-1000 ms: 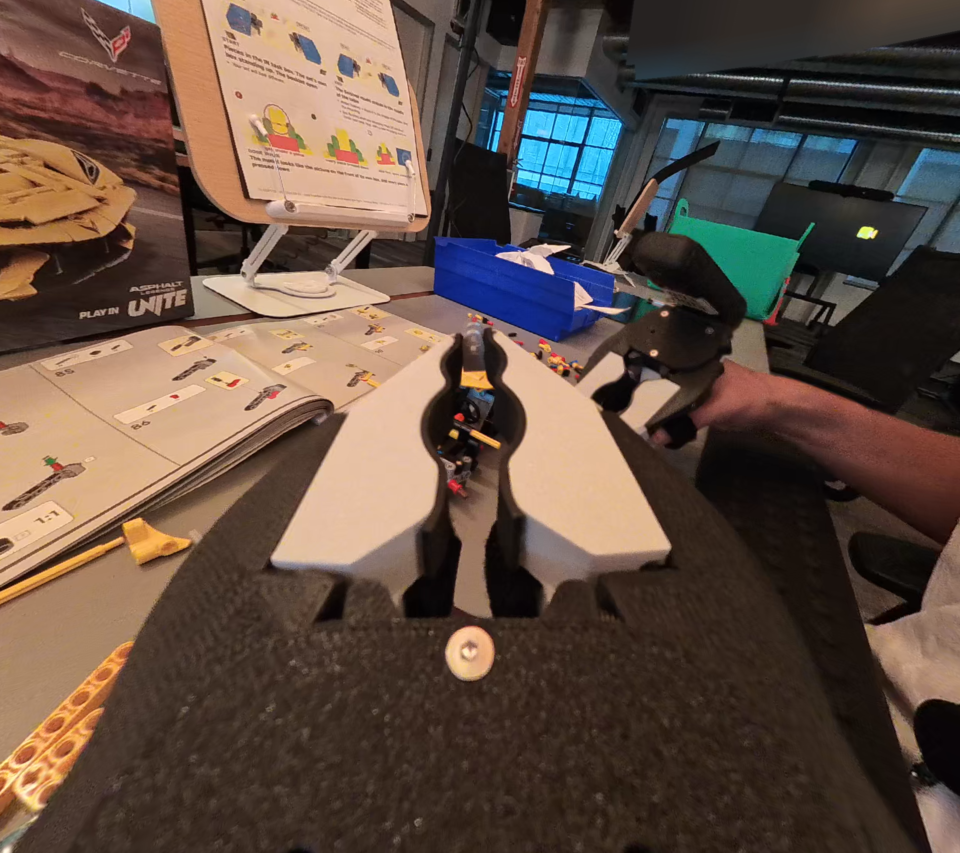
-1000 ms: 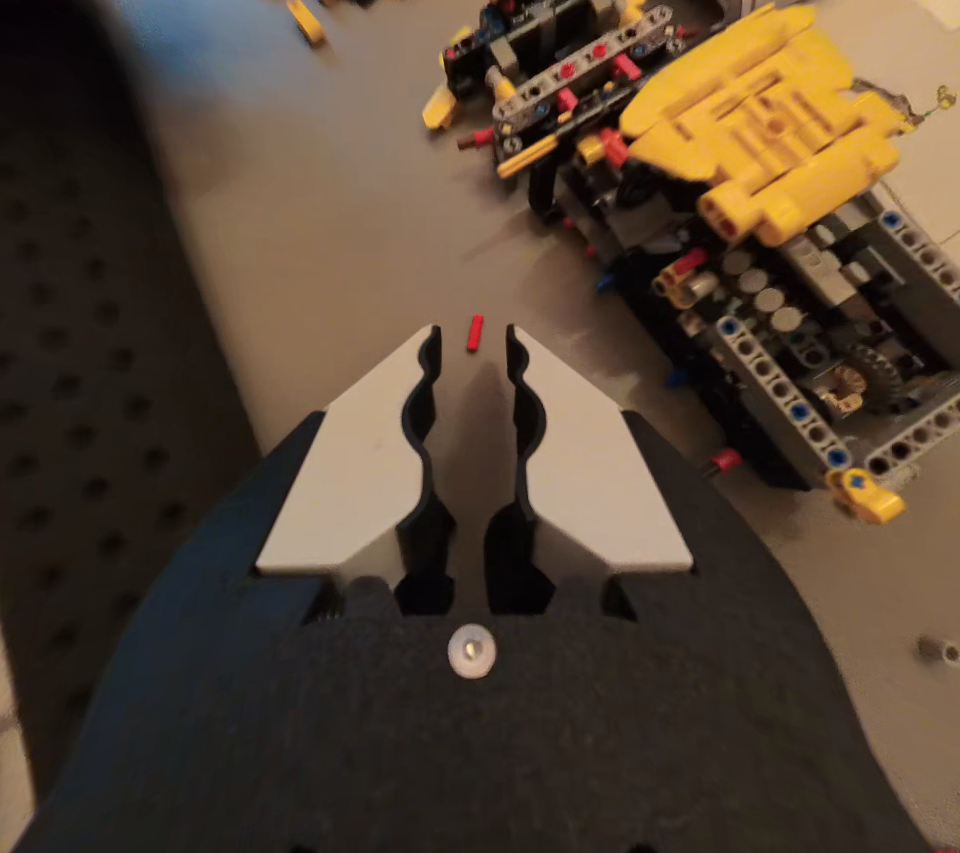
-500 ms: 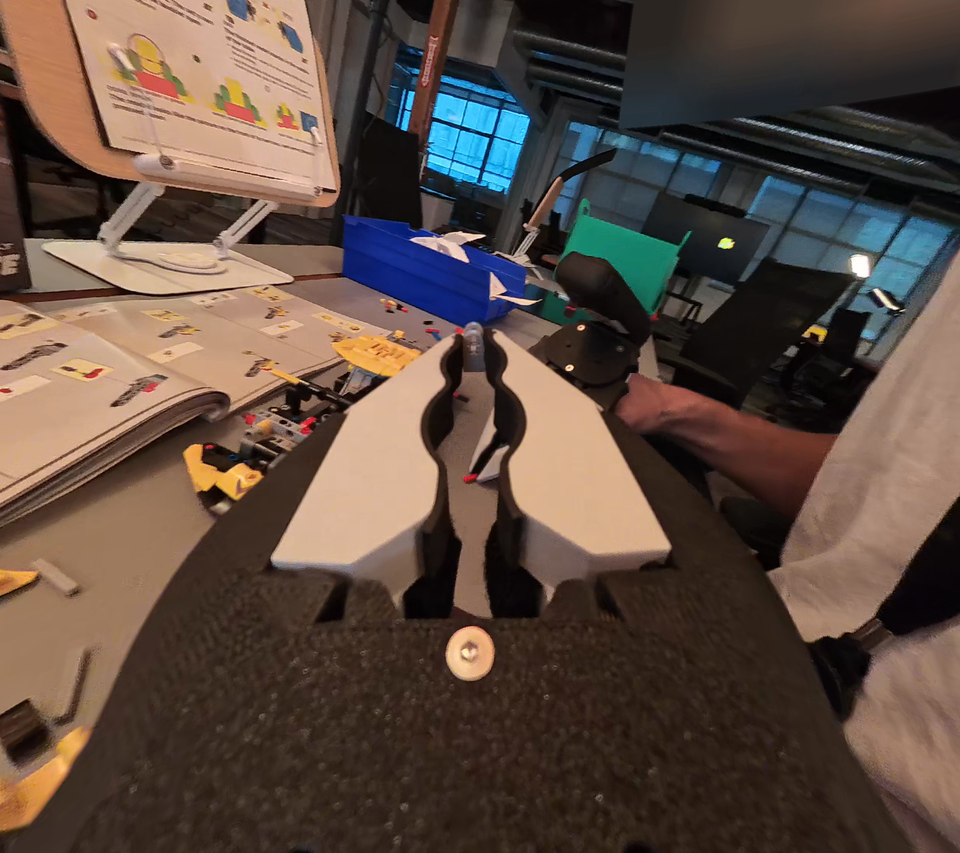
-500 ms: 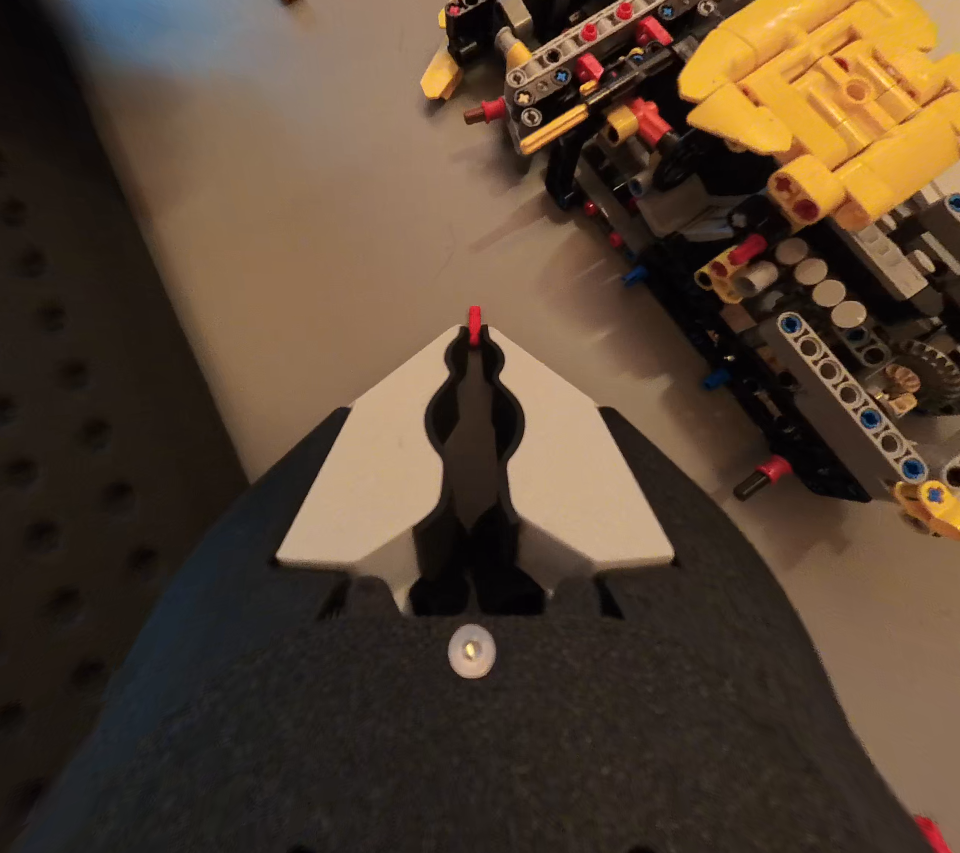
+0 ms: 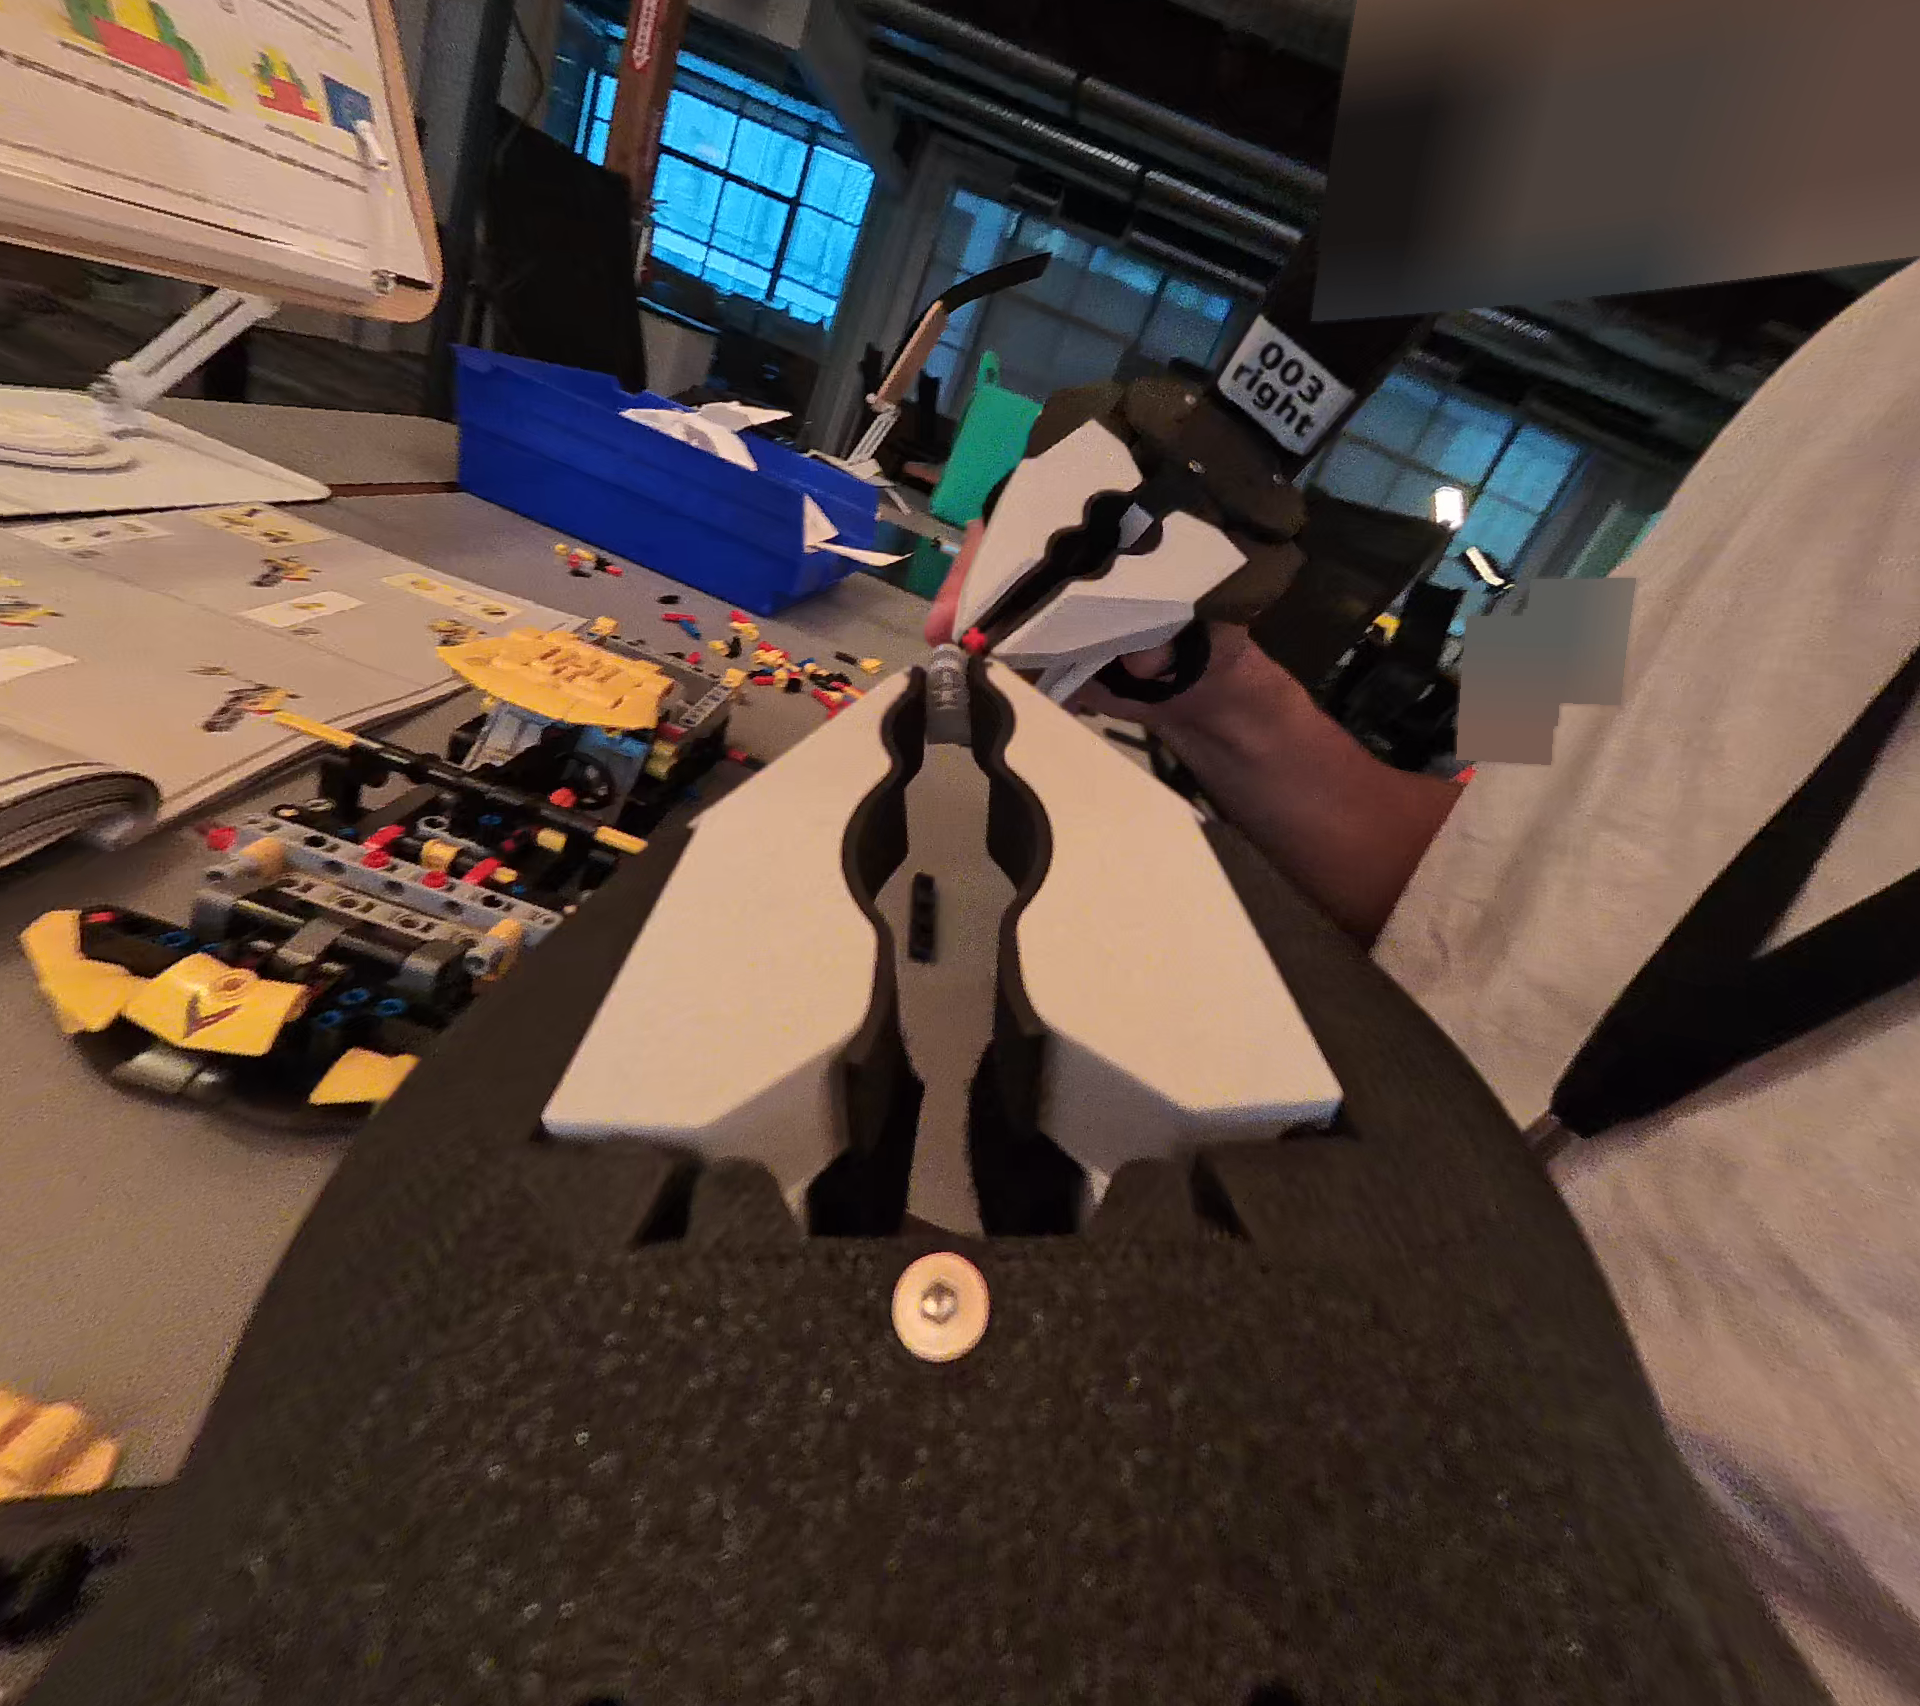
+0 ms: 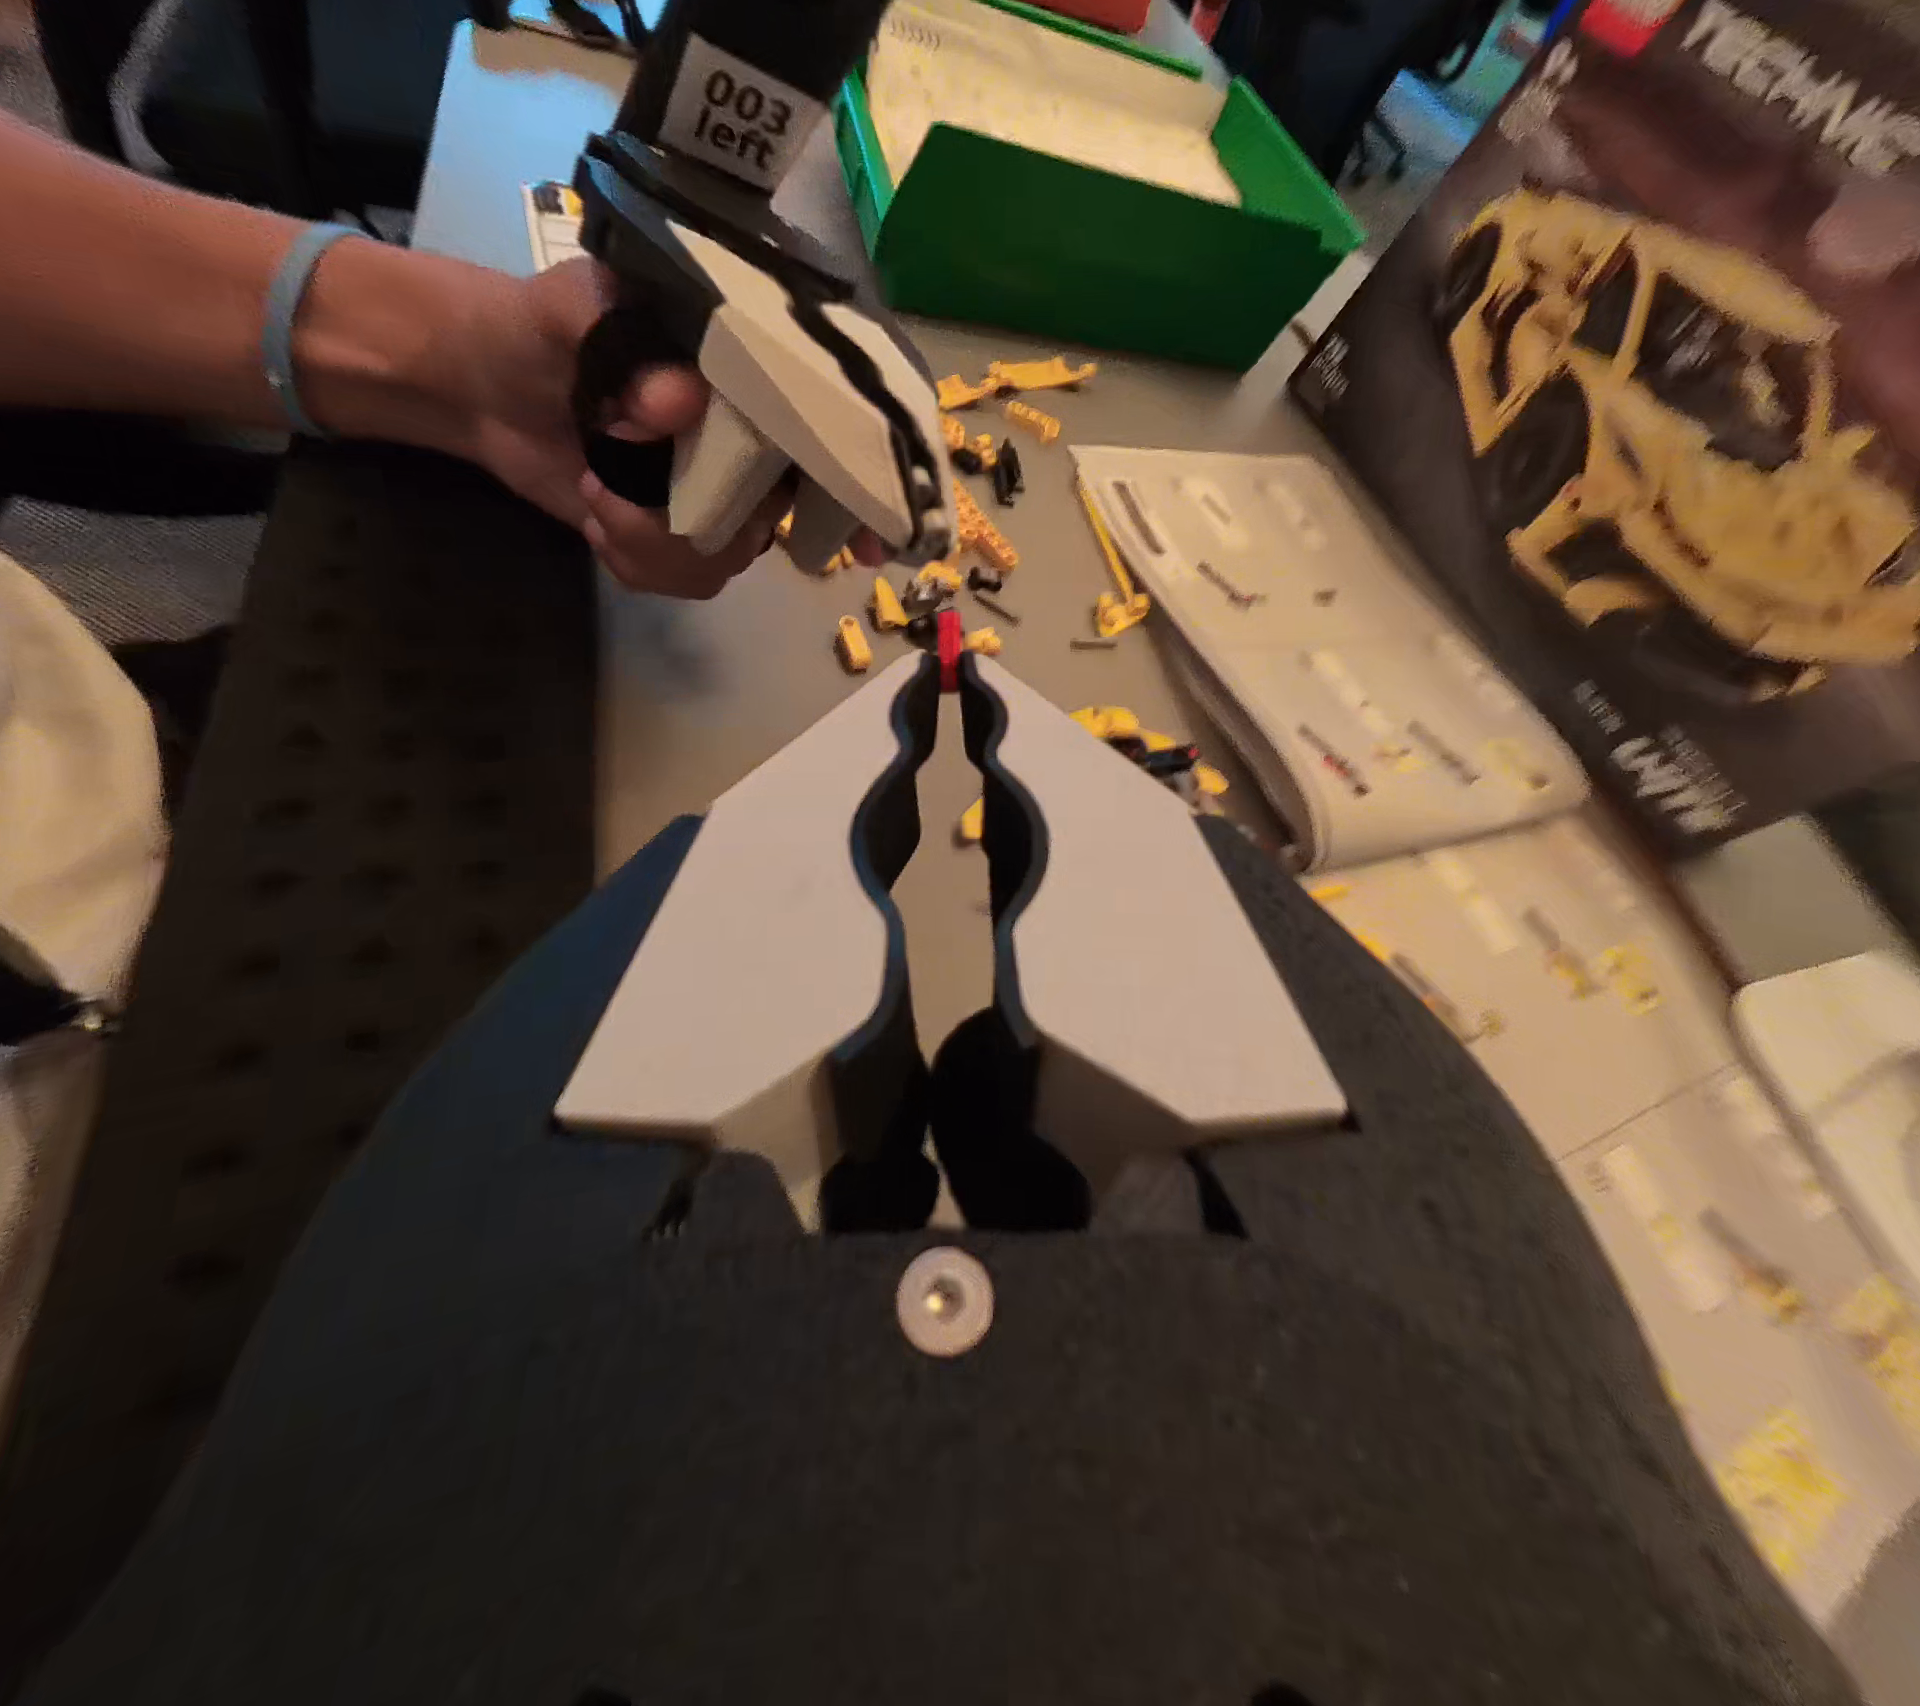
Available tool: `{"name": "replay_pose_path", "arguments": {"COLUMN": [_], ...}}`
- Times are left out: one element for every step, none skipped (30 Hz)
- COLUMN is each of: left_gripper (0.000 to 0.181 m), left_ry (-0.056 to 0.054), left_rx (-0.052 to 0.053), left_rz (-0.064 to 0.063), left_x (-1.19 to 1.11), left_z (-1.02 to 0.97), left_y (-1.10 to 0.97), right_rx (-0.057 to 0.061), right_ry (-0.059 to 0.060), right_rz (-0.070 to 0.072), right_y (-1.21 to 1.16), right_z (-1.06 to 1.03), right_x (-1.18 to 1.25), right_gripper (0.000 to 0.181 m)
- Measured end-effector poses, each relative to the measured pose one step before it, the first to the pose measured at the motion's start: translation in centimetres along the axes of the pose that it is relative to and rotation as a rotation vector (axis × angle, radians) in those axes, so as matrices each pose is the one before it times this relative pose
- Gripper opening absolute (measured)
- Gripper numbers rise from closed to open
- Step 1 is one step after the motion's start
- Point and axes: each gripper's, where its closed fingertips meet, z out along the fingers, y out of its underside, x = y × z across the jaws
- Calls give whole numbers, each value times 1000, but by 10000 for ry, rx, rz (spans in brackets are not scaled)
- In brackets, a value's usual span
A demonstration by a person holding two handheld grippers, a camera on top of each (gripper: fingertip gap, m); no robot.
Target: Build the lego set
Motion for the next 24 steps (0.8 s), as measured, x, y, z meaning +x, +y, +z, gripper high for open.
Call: {"name": "replay_pose_path", "arguments": {"left_gripper": [7, 7, 7, 7, 8, 7, 8, 7, 7, 7, 7, 7, 7, 8, 7, 7, 7, 7, 7, 7, 7, 7, 7, 7], "left_ry": [159, 173, 227, 181, 133, 98, -20, -43, 9, -6, -19, -41, -46, -7, -5, -31, -31, -19, 5, 33, -2, -4, -29, -49], "left_rx": [145, 217, 215, 212, 139, 37, -31, -91, -124, -106, -81, -52, -19, -54, -11, -24, -63, -48, -25, -37, -43, -46, -65, -57], "left_rz": [-170, -163, -165, -104, -21, 70, 136, 91, 4, -4, 31, 21, -27, -61, -51, -12, 3, 7, 7, -12, 1, 2, 13, 19], "left_x": [158, 190, 247, 220, 191, 189, 44, -29, 12, -17, -39, -83, -131, -93, -71, -76, -77, -44, -1, 42, -18, -19, -55, -78], "left_z": [-94, -125, -148, -135, -116, -62, -30, 23, 66, 82, 90, 43, 9, 17, -8, 1, 20, 20, 17, 27, 48, 36, 14, 14], "left_y": [-239, -370, -381, -382, -278, -116, 23, 141, 226, 194, 140, 80, 21, 95, 17, 33, 103, 87, 43, 49, 75, 87, 115, 94], "right_rx": [-47, -77, 68, -38, -89, 127, 110, -38, -209, -172, -51, -177, -247, 25, 116, 42, -41, -60, -86, -26, 33, -57, -102, -67], "right_ry": [28, -5, -17, -53, 177, 136, -93, -123, -24, 129, 50, 49, 35, 184, 121, 12, 79, 70, 1, 91, 89, -85, -66, 47], "right_rz": [-469, -262, -83, -43, -150, -196, -43, 4, -132, -268, -256, -138, -250, -280, -145, -49, -95, -126, -77, -67, -105, 8, 4, -148], "right_y": [-463, -298, -359, -109, -80, -354, -401, -196, 110, 99, -3, 208, 333, -57, -150, -53, 44, 69, 90, -17, -72, 61, 145, 111], "right_z": [174, 206, 204, 231, 150, 40, 43, 118, 200, 169, 131, 120, 100, -12, -66, -33, -20, 11, 35, -30, -68, 10, 45, 46], "right_x": [-172, -41, 29, 15, 261, 121, -164, -159, -79, 29, -149, -86, -144, 33, 25, -59, 59, 29, -36, 103, 108, -96, -79, -13], "right_gripper": [3, 3, 3, 3, 3, 3, 3, 3, 3, 3, 3, 3, 3, 3, 3, 3, 3, 3, 3, 3, 3, 3, 2, 2]}}
